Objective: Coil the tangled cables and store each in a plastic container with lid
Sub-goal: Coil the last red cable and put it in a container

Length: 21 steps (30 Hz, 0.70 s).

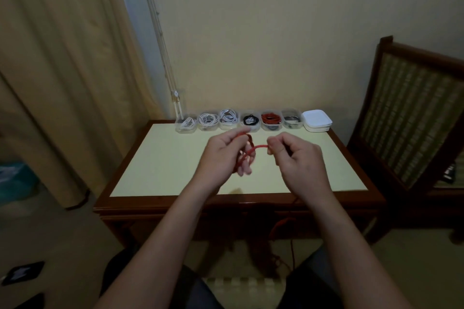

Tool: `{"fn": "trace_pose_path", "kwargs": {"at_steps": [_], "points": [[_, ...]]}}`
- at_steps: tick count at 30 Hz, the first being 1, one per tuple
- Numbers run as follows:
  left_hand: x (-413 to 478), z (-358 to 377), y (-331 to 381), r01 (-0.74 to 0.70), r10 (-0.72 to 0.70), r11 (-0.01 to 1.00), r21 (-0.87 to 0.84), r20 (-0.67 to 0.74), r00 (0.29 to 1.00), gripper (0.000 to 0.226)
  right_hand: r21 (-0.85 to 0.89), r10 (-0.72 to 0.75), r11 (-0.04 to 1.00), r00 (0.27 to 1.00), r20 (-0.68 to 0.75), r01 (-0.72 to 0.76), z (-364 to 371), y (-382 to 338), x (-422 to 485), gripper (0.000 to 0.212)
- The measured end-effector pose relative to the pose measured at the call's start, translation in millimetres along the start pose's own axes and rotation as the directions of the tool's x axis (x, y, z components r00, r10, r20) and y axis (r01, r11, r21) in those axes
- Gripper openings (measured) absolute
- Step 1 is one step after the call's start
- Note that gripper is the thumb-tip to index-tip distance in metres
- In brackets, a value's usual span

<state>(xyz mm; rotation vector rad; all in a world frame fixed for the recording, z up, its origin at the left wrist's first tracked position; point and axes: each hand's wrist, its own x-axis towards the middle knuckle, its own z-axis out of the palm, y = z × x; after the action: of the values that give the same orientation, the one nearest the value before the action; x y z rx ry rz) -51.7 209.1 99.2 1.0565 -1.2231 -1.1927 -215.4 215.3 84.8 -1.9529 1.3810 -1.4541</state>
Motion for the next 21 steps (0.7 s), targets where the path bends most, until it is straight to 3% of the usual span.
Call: {"fn": "trace_pose_path", "kwargs": {"at_steps": [3,7,10,14,21], "points": [[-1.6,4.6,1.0,0.132,-0.114,0.981,-0.14,0.133,0.985,0.03,0.03,0.02,0.999,0.996,-0.085,-0.018,0.9,0.1,5.5,0.028],[-0.2,8.1,6.4,0.291,-0.19,0.882,-0.37,0.286,0.939,0.034,0.128,0.128,0.986,0.981,-0.147,-0.109,8.0,-2.8,5.0,0.027],[-1.9,8.7,8.8,0.347,-0.199,0.801,-0.488,0.33,0.923,0.037,0.255,0.232,0.94,0.973,0.0,-0.225,8.5,-10.7,1.4,0.032],[-2.5,6.7,8.9,0.335,-0.21,0.762,-0.554,0.278,0.938,0.035,0.528,0.383,0.689,0.868,0.317,-0.497,4.6,-15.4,2.7,0.059],[-4.3,11.8,3.9,0.226,-0.163,0.868,-0.443,0.177,0.971,0.028,0.538,0.343,0.7,0.882,0.323,-0.469,7.3,-3.7,3.3,0.028]]}}
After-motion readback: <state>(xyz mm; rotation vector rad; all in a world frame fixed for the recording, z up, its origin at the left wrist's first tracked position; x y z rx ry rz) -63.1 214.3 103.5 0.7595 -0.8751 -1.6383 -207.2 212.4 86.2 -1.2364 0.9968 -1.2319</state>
